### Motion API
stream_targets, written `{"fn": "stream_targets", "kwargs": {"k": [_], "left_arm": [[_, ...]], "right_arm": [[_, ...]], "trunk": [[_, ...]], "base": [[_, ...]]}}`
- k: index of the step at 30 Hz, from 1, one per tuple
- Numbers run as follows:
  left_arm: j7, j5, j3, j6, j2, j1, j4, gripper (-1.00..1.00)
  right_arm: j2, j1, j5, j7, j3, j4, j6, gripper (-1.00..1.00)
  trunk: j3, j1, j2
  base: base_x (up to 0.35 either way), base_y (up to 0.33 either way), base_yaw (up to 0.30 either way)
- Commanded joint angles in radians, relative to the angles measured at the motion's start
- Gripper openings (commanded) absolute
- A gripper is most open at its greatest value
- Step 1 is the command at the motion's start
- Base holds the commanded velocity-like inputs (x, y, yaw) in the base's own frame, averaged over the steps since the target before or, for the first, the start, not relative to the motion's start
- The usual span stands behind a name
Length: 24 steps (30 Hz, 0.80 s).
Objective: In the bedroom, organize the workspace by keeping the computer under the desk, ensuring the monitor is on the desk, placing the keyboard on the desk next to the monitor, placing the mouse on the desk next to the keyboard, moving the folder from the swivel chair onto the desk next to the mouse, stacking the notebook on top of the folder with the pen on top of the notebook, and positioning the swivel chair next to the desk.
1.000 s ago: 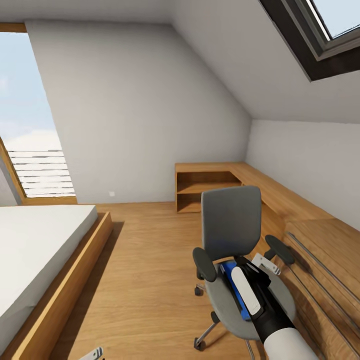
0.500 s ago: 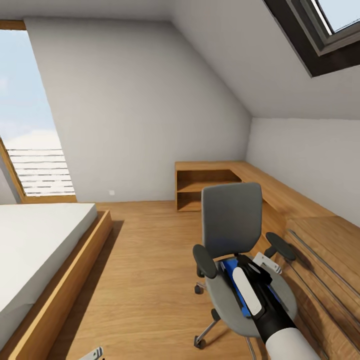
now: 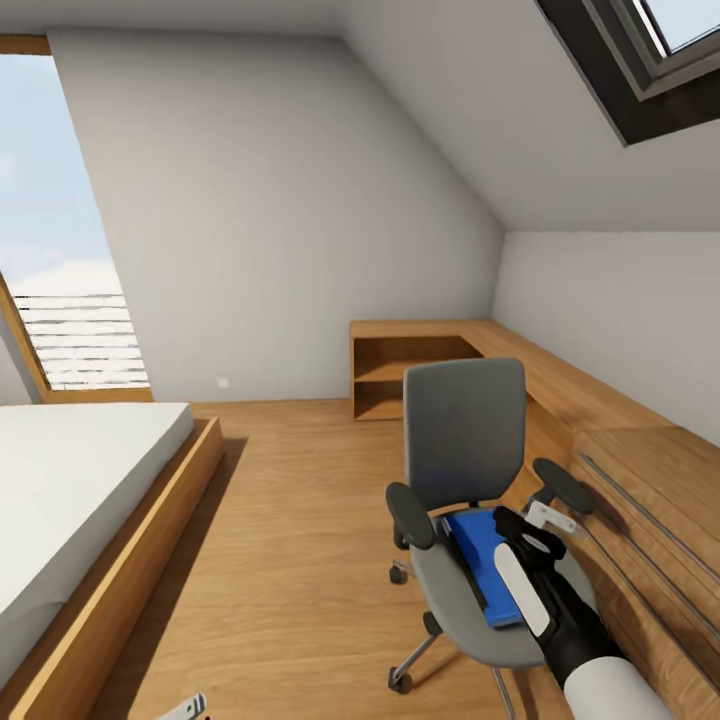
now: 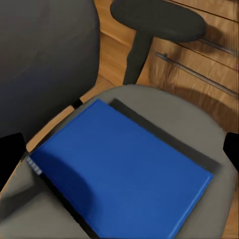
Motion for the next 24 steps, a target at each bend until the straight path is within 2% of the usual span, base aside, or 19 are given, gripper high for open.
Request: {"fn": "stream_targets", "kwargs": {"k": [1, 4, 14, 17, 19, 24], "left_arm": [[0.008, 0.010, -0.008, -0.007, 0.002, -0.001, 0.000, 1.00], [0.008, 0.011, -0.009, -0.006, 0.001, -0.001, 0.000, 1.00], [0.007, 0.010, -0.009, -0.007, -0.005, -0.001, 0.001, 1.00], [0.007, 0.010, -0.009, -0.007, -0.005, -0.001, 0.001, 1.00], [0.006, 0.010, -0.010, -0.007, -0.006, -0.001, 0.001, 1.00], [0.005, 0.009, -0.016, -0.006, -0.013, -0.001, -0.012, 1.00]], "right_arm": [[-0.010, -0.001, -0.003, 0.004, 0.001, 0.011, 0.005, 1.00], [-0.037, -0.003, -0.002, 0.073, -0.015, 0.061, -0.005, 1.00], [-0.085, -0.022, -0.001, 0.302, -0.104, 0.255, -0.048, 1.00], [-0.103, -0.058, -0.002, 0.353, -0.119, 0.344, -0.069, 1.00], [-0.124, -0.103, -0.003, 0.397, -0.127, 0.442, -0.104, 1.00], [-0.146, -0.175, -0.003, 0.475, -0.133, 0.598, -0.163, 1.00]], "trunk": [[-0.004, 0.004, -0.008], [-0.014, 0.015, -0.029], [-0.045, 0.054, -0.099], [-0.054, 0.065, -0.120], [-0.061, 0.073, -0.134], [-0.076, 0.092, -0.169]], "base": [[0.000, 0.000, 0.000], [0.000, 0.000, 0.000], [0.000, 0.000, 0.000], [0.000, 0.000, 0.000], [0.000, 0.000, 0.000], [0.000, 0.000, 0.000]]}}
